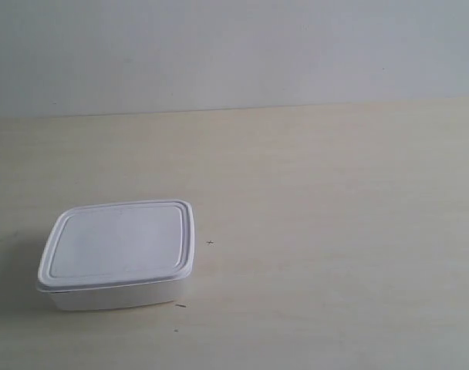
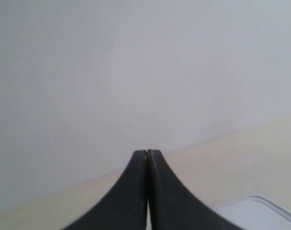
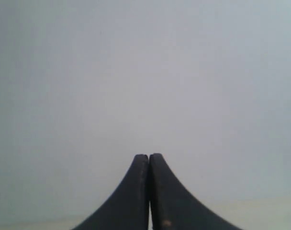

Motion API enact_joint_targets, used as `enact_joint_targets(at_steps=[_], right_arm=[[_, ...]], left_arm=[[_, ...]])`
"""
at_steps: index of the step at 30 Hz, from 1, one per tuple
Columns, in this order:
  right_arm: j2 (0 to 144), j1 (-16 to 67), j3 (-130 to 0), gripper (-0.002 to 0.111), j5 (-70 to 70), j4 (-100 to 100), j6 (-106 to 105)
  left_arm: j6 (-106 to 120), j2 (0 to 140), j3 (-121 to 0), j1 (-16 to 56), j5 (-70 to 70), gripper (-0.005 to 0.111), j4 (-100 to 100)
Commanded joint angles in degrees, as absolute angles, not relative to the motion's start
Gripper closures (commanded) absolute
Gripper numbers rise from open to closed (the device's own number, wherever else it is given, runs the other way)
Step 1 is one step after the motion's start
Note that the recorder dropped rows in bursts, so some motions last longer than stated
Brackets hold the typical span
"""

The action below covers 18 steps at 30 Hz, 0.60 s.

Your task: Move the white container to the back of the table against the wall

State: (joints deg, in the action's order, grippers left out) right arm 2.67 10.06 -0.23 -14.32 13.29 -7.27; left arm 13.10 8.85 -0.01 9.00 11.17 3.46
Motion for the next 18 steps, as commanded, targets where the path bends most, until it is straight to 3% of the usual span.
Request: enact_joint_targets(at_steps=[1,6,14,18], right_arm=[[2.50,9.97,0.00,0.108,-18.95,13.57,-7.11],[2.50,9.97,0.00,0.108,-18.54,13.57,-2.42],[2.50,9.97,0.00,0.108,-11.58,13.57,9.62],[2.50,9.97,0.00,0.108,-10.31,13.57,12.76]], left_arm=[[13.30,8.45,0.00,9.28,15.28,0.107,3.46],[9.21,8.45,0.00,9.28,16.76,0.107,4.05],[-26.81,8.45,0.00,9.28,18.56,0.107,12.19],[-28.70,8.45,0.00,9.28,16.60,0.107,12.19]])
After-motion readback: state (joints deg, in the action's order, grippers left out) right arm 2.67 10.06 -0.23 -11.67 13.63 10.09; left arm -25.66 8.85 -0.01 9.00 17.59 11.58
